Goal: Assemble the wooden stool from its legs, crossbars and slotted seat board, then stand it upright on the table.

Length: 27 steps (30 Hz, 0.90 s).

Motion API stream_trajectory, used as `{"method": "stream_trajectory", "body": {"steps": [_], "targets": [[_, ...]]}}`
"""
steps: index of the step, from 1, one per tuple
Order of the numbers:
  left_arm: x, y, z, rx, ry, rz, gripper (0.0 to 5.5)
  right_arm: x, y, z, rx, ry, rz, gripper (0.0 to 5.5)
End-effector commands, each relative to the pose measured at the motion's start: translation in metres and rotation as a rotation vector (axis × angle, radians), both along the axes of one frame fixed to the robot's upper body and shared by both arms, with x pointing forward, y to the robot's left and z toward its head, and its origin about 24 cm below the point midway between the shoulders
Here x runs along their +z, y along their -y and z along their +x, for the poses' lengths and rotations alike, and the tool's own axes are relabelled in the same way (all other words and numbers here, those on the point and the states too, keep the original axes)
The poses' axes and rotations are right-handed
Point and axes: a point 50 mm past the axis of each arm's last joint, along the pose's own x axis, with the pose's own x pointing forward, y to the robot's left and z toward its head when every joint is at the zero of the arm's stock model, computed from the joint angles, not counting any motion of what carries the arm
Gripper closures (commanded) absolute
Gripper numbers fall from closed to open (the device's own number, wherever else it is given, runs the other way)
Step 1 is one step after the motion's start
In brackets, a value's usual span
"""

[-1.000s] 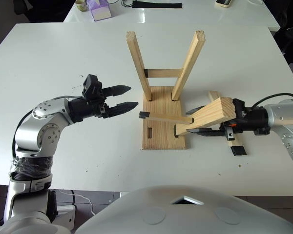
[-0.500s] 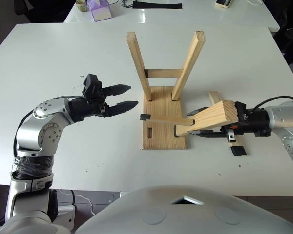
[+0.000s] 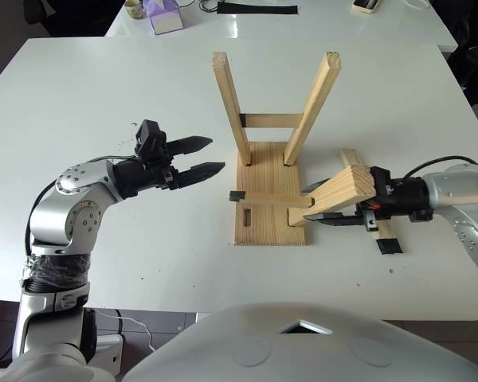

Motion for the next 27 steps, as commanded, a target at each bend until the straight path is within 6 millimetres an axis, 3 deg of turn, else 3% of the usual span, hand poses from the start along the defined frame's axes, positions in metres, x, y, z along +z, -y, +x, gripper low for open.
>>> {"method": "stream_trajectory", "body": {"steps": [1, 15, 19, 24, 27], "targets": [[0.002, 0.002, 0.003, -0.005, 0.015, 0.013, 1.87, -0.031, 0.008, -0.001, -0.024, -0.117, -0.145, 3.46], [0.0, 0.006, 0.005, 0.008, 0.013, 0.003, 1.87, -0.049, 0.017, 0.002, 0.017, -0.047, -0.355, 3.46], [0.0, 0.007, 0.006, 0.009, 0.014, 0.003, 1.87, -0.035, 0.01, 0.011, -0.048, -0.048, -0.256, 3.46], [0.0, 0.006, 0.008, 0.012, 0.015, 0.001, 1.87, -0.012, 0.001, 0.039, -0.217, 0.036, -0.134, 3.46], [0.001, 0.007, 0.009, 0.01, 0.016, -0.003, 1.87, -0.011, -0.001, 0.051, -0.303, 0.07, -0.112, 2.85]]}}
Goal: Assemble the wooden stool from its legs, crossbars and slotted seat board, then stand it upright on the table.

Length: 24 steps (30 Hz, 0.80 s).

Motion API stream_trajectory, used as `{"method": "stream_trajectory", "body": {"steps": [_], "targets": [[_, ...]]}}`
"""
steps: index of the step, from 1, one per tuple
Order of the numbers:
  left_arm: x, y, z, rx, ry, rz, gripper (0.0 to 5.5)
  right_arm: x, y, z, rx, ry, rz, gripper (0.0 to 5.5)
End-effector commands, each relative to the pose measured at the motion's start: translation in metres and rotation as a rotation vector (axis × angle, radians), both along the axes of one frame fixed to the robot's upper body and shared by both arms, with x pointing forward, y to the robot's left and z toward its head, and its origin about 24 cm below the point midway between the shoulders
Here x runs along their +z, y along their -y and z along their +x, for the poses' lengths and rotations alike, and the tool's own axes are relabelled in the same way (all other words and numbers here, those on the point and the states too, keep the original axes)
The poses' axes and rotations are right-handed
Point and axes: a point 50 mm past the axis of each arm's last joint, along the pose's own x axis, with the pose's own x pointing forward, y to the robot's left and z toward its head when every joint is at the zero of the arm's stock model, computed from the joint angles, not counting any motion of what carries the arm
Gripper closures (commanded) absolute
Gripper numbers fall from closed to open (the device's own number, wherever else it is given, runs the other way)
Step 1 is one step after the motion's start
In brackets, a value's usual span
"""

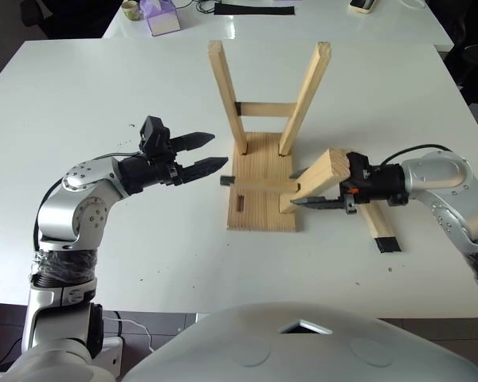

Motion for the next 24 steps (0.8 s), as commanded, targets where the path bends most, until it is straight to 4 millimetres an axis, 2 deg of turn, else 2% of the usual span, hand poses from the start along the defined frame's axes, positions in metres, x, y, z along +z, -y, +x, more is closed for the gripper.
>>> {"method": "stream_trajectory", "body": {"steps": [1, 5, 11, 12, 16, 19, 24], "targets": [[0.001, 0.004, 0.001, -0.024, 0.004, 0.005, 1.87, -0.009, 0.01, 0.015, -0.169, 0.006, -0.058, 2.71], [0.001, 0.004, 0.002, -0.023, 0.004, 0.004, 1.87, -0.001, 0.005, 0.002, -0.077, -0.025, -0.009, 2.1], [-0.003, -0.001, 0.005, 0.012, -0.007, 0.002, 1.87, 0.005, 0.005, -0.005, -0.03, -0.037, -0.008, 1.12], [-0.003, -0.002, 0.005, 0.015, -0.009, 0.001, 1.87, 0.006, 0.008, -0.008, -0.023, -0.045, -0.018, 1.12], [-0.003, -0.009, 0.002, 0.034, -0.014, 0.001, 1.87, 0.005, 0.033, -0.02, -0.081, -0.06, -0.103, 1.12], [-0.002, -0.016, -0.003, 0.063, -0.014, 0.002, 1.87, 0.005, 0.055, -0.025, -0.191, -0.036, -0.16, 1.12], [-0.007, -0.032, -0.018, 0.137, -0.026, 0.032, 1.87, 0.002, 0.075, -0.042, -0.426, 0.001, -0.169, 1.12]]}}
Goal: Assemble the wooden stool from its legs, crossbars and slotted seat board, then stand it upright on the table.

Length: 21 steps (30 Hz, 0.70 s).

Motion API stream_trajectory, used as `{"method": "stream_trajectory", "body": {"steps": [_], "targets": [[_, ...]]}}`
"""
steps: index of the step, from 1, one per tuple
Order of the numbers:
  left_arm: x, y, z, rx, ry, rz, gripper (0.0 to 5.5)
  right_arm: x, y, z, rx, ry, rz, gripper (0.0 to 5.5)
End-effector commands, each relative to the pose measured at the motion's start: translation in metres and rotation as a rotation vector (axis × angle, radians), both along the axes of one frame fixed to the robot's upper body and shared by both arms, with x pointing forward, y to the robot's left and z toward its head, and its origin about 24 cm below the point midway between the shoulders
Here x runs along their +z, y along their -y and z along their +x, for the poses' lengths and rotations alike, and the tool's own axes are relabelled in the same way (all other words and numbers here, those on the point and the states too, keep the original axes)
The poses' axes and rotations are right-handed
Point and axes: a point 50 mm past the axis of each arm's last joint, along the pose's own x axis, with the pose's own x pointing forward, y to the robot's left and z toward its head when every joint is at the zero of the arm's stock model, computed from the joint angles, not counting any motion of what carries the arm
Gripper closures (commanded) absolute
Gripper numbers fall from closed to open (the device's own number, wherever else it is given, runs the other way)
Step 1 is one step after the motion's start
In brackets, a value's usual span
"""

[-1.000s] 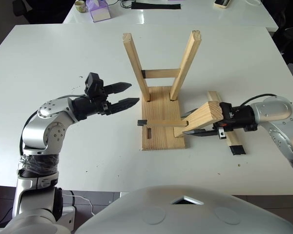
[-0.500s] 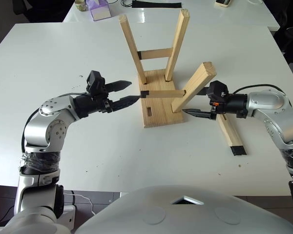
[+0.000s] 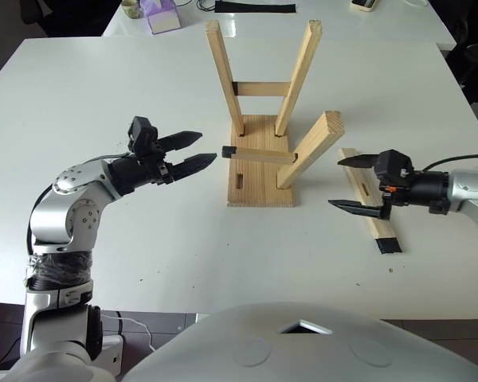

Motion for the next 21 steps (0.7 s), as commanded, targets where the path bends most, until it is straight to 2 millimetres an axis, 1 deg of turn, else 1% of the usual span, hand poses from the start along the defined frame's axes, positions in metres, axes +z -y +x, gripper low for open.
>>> {"method": "stream_trajectory", "body": {"steps": [1, 4, 6, 9, 11, 14, 19, 21], "targets": [[-0.004, -0.017, -0.016, 0.073, -0.012, 0.047, 1.87, -0.003, 0.014, -0.014, -0.218, 0.054, -0.013, 1.12], [-0.008, -0.032, -0.031, 0.16, -0.025, 0.065, 1.87, -0.019, 0.017, -0.031, -0.416, 0.04, 0.0, 1.12], [-0.006, -0.039, -0.04, 0.216, -0.018, 0.054, 1.87, -0.029, 0.017, -0.038, -0.54, 0.044, 0.02, 1.12], [0.0, -0.044, -0.047, 0.27, 0.0, 0.036, 1.87, -0.037, 0.023, -0.043, -0.707, 0.036, 0.025, 1.12], [0.003, -0.043, -0.05, 0.283, 0.008, 0.031, 1.87, -0.04, 0.028, -0.047, -0.779, 0.039, -0.006, 1.12], [0.003, -0.041, -0.054, 0.297, 0.007, 0.027, 1.87, -0.048, 0.031, -0.056, -0.843, -0.01, -0.025, 1.12], [0.004, -0.04, -0.056, 0.314, 0.006, 0.02, 1.87, -0.065, 0.019, -0.077, -0.85, -0.114, -0.03, 1.12], [0.005, -0.04, -0.056, 0.315, 0.006, 0.018, 1.87, -0.072, 0.018, -0.083, -0.863, -0.145, -0.034, 1.12]]}}
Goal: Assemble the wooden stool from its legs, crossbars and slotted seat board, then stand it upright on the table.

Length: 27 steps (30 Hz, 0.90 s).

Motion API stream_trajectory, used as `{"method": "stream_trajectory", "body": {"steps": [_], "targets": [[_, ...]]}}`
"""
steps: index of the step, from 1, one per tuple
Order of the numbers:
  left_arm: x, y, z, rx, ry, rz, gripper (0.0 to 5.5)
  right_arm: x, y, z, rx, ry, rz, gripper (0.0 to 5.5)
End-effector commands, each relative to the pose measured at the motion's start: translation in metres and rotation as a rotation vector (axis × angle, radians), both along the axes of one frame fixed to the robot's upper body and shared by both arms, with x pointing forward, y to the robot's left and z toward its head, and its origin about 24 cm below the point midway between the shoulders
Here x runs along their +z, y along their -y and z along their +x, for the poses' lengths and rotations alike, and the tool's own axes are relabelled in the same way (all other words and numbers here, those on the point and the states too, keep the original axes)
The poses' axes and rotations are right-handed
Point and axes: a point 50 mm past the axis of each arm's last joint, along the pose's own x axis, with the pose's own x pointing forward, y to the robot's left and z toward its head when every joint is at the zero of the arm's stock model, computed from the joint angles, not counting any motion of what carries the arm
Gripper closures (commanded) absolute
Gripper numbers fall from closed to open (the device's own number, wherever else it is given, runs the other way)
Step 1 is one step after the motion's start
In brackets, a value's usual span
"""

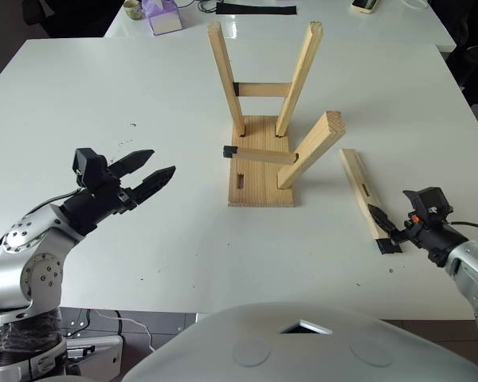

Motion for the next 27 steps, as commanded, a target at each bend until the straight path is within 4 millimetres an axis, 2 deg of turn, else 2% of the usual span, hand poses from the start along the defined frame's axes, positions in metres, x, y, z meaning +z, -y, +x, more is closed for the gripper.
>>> {"method": "stream_trajectory", "body": {"steps": [1, 4, 11, 13, 16, 20, 24, 27], "targets": [[0.003, -0.001, 0.0, 0.013, -0.001, 0.0, 1.87, -0.013, -0.002, -0.012, -0.027, -0.063, 0.005, 1.12], [0.005, -0.001, 0.002, 0.016, 0.005, -0.006, 1.87, -0.022, 0.002, -0.016, -0.056, -0.084, -0.011, 1.12], [0.019, -0.007, 0.015, 0.094, 0.063, -0.067, 1.87, -0.034, 0.002, -0.016, -0.064, -0.075, -0.026, 2.12], [0.025, -0.015, 0.022, 0.176, 0.086, -0.078, 1.87, -0.035, 0.002, -0.015, -0.057, -0.066, -0.03, 2.35], [0.031, -0.04, 0.038, 0.398, 0.135, -0.057, 1.87, -0.032, 0.005, -0.009, -0.03, -0.042, -0.05, 2.84], [0.041, -0.061, 0.053, 0.59, 0.177, -0.046, 1.87, -0.022, 0.015, 0.012, -0.012, 0.027, -0.061, 3.37], [0.05, -0.061, 0.07, 0.741, 0.188, 0.022, 1.87, -0.007, 0.018, 0.041, 0.006, 0.121, -0.042, 3.37], [0.057, -0.054, 0.083, 0.767, 0.156, 0.032, 1.87, 0.018, 0.022, 0.069, 0.009, 0.234, -0.009, 3.37]]}}
